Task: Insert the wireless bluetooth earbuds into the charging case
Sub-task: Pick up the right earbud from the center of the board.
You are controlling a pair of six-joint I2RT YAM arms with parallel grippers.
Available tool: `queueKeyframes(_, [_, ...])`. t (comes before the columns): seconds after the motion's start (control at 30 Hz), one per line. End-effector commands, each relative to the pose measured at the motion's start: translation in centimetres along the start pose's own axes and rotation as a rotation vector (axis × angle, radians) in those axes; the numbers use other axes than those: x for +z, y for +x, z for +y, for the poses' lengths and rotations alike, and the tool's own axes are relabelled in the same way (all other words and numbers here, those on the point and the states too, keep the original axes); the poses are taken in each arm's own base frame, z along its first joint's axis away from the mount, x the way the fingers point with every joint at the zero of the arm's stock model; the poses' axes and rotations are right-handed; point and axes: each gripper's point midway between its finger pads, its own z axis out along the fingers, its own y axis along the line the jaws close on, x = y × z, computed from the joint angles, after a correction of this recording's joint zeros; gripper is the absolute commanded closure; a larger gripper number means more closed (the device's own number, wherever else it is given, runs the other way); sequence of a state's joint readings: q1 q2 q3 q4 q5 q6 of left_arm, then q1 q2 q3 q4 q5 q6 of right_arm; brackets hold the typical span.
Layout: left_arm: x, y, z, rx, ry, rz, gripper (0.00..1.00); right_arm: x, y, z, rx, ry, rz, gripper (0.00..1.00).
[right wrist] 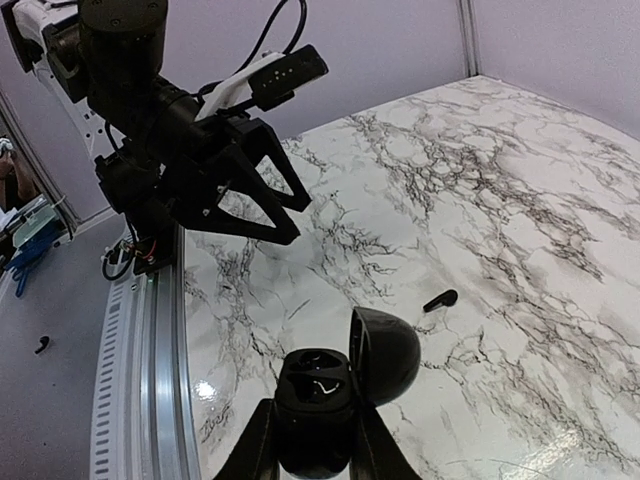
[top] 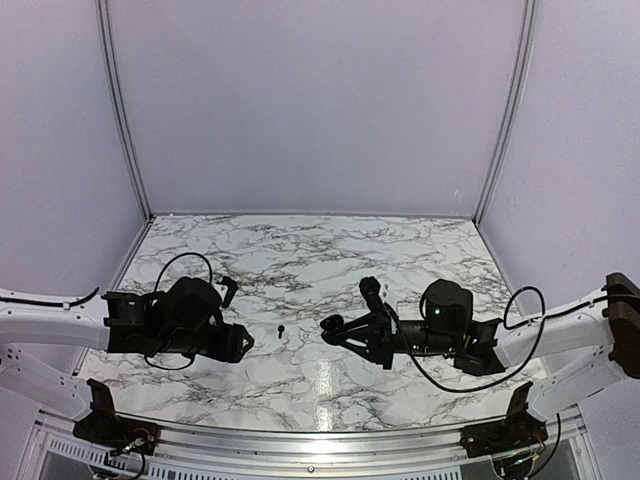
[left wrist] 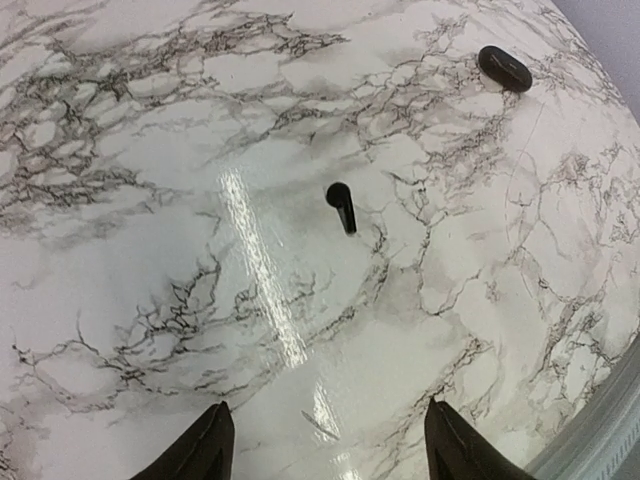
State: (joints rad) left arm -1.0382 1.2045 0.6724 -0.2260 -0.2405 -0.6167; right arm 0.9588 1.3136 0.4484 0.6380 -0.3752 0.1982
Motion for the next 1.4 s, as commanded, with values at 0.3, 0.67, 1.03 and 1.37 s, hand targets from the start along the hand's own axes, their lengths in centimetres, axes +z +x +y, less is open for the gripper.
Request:
queueKeyframes(0.3, [-1.6,3.7,5.6,-0.18,-0.122,0.128,0.2,1.8,1.7,-3.8,0.125,0.061,0.081,1.0])
queueKeyframes(0.67, [3.7,-4.8,3.3,-0.141,-0.01,-0.02,0.18,3.5,4.4,-7.3,0.203,0.106,0.182,1.0])
queueKeyframes(1.03, [9.1,-5.1,-0.8,0.025,0.049,0.127,0.47,3.0,4.9,-7.2,0.18,0.11,0.199,1.0])
queueKeyframes(1.37, [12.2,-3.1,-0.6,0.135,-0.089,0.247,0.59,2.1,4.0,-6.1,0.141,0.085,0.184,1.0])
